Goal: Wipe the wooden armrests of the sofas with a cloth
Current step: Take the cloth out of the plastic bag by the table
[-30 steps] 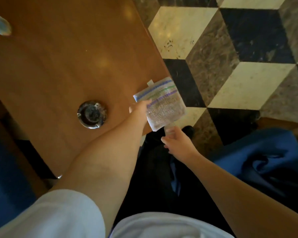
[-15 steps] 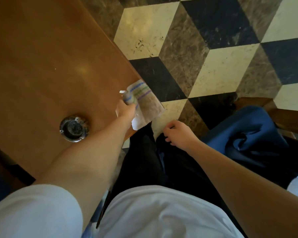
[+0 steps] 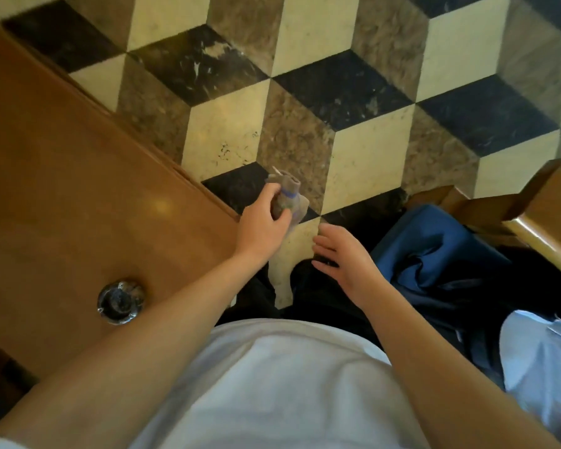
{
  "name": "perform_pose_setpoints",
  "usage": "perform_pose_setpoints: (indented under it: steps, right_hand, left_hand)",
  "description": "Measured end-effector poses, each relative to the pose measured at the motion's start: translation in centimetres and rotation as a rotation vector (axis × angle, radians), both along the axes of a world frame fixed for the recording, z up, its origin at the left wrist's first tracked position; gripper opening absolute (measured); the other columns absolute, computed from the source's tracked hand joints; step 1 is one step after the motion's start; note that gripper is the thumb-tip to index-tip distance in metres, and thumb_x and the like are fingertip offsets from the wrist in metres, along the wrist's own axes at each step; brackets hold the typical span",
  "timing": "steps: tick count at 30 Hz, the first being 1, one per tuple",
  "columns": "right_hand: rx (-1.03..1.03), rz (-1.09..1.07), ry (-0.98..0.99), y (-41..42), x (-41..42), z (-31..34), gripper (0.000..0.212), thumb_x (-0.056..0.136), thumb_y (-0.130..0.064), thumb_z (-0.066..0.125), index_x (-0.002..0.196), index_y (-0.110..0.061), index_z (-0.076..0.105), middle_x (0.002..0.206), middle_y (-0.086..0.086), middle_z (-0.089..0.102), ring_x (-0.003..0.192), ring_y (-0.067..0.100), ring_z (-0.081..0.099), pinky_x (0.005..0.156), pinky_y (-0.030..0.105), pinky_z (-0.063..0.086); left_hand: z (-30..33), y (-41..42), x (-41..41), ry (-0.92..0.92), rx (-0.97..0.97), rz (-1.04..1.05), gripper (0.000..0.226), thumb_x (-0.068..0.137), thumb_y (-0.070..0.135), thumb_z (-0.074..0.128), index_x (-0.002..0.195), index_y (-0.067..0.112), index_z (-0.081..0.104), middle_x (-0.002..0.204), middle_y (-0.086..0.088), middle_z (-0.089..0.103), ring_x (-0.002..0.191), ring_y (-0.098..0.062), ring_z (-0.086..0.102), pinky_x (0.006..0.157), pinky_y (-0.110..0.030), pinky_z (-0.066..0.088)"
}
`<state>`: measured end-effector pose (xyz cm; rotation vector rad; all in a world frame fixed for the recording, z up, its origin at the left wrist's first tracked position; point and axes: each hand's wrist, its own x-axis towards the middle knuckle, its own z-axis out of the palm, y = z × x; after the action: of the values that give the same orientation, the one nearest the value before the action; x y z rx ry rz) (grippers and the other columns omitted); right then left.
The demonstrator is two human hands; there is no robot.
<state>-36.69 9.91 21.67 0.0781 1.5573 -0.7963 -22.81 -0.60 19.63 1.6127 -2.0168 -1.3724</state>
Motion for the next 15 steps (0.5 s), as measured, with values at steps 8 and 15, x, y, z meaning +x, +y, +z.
perform_pose_setpoints:
  steps: [8,15]
  right_hand:
    - [-0.415,-0.246,0.0,1.4,-12.1,6.7,0.076,0.071,-0.062,0.077,0.135,-0.031,0.05,0.133,0.005,0.067,0.109,0.017,0.07,0.09,0.038,0.058]
    - [-0.586,-0.997,-0.159,5.7,-19.5,12.0,0.046,0.072,-0.065,0.078,0.105,-0.034,0.08,0.114,0.0,0.078,0.106,0.017,0.074,0.077,0.03,0.061]
  left_hand:
    - [10.9,4.4,-17.0,0.085,-0.362,-0.456,0.032,0.097,0.022,0.062,0.129,0.024,0.062,0.11,0.001,0.068,0.102,-0.013,0.064,0.091,-0.031,0.056]
    - [16.4,8.3,-27.6,0.175,-0.517,-0.869,0.036,0.094,0.026,0.06,0.129,0.016,0.061,0.114,-0.001,0.066,0.106,-0.011,0.059,0.095,-0.03,0.052]
